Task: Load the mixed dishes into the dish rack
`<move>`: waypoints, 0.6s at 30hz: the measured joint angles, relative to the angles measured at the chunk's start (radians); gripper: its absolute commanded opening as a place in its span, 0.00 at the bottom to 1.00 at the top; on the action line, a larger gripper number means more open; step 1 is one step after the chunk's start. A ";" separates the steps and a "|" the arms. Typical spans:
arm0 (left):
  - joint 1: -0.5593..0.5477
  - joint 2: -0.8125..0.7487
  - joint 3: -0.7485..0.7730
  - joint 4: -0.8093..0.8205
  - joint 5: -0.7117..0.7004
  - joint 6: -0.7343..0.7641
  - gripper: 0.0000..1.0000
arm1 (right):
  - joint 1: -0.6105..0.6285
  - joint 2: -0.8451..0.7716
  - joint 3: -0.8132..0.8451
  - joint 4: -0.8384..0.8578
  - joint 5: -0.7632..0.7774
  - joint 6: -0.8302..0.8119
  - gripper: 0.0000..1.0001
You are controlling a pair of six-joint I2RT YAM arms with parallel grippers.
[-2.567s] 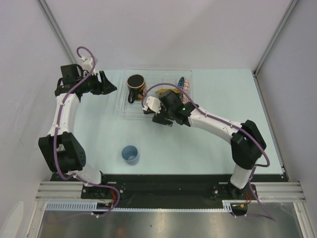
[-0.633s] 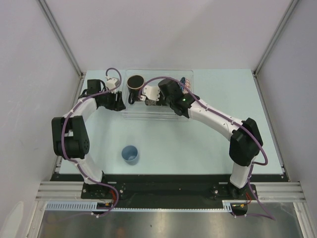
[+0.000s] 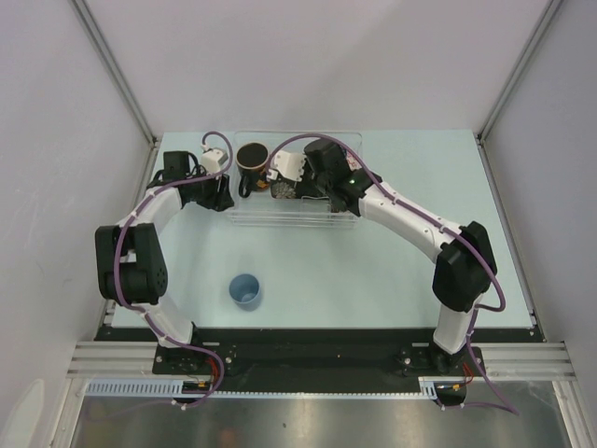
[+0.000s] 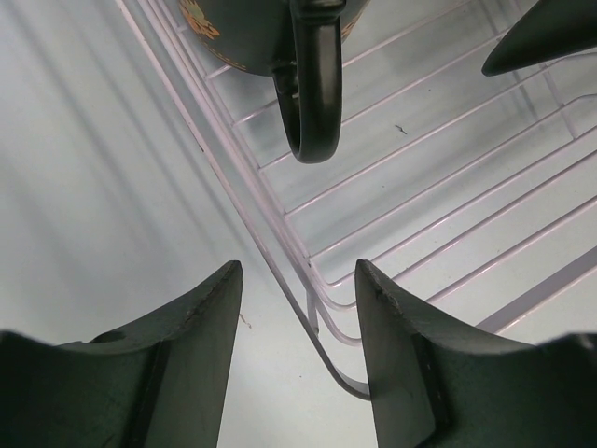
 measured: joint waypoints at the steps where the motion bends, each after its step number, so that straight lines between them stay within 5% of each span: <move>1: 0.000 -0.002 0.000 -0.002 0.000 0.000 0.56 | -0.003 0.000 0.000 0.002 -0.003 0.003 0.00; 18: 0.000 -0.004 0.000 -0.005 0.000 0.006 0.57 | 0.041 -0.010 -0.011 0.037 0.069 -0.069 0.00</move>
